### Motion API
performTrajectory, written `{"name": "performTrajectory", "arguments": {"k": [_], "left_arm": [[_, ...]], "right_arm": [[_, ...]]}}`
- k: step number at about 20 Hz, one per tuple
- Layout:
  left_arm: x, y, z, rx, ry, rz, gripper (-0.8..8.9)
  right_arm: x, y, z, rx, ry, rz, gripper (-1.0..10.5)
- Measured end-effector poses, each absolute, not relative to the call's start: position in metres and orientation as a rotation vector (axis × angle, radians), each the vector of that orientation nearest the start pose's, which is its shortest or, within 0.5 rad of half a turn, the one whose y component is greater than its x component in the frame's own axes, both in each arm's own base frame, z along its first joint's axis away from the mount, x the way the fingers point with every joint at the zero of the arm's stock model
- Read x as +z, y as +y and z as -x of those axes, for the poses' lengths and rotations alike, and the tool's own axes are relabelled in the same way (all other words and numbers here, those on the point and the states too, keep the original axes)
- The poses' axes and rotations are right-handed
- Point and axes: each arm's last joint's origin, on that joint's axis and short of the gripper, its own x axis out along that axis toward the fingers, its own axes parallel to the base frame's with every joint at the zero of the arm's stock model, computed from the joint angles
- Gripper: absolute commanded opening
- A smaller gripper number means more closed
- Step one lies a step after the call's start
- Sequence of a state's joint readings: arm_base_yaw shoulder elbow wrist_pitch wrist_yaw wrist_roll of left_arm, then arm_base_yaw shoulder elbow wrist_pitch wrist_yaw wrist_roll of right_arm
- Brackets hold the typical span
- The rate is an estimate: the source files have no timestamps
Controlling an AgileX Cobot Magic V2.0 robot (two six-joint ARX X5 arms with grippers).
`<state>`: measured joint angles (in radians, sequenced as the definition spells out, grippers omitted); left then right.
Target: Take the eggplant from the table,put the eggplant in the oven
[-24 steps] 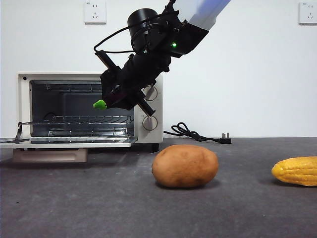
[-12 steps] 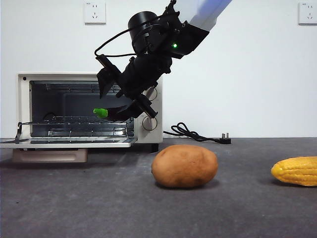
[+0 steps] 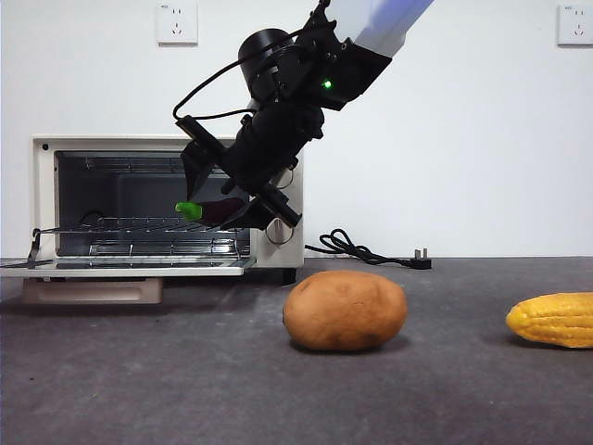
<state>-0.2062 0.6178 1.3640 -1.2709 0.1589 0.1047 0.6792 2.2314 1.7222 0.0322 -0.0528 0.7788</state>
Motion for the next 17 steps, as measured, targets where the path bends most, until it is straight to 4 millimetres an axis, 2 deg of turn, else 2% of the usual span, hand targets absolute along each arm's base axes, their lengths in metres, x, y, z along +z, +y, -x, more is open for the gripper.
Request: {"name": "performTrajectory", "arguments": {"k": [3,10,17], "left_arm": [[0.419,-0.010,-0.026,-0.384,0.508,-0.114,-0.06],[0.419,-0.010,-0.026,-0.384,0.507,-0.114,-0.06],[0.419,-0.010,-0.026,-0.384,0.497,-0.113,-0.06]], "right_arm": [[0.213,0.320,-0.393,0.515,0.692,-0.529,2.9],[0.268,0.305,-0.375,0.568,0.643,-0.425,2.9],[0.344,0.275,-0.337,0.648,0.551,-0.269,2.9]]}}
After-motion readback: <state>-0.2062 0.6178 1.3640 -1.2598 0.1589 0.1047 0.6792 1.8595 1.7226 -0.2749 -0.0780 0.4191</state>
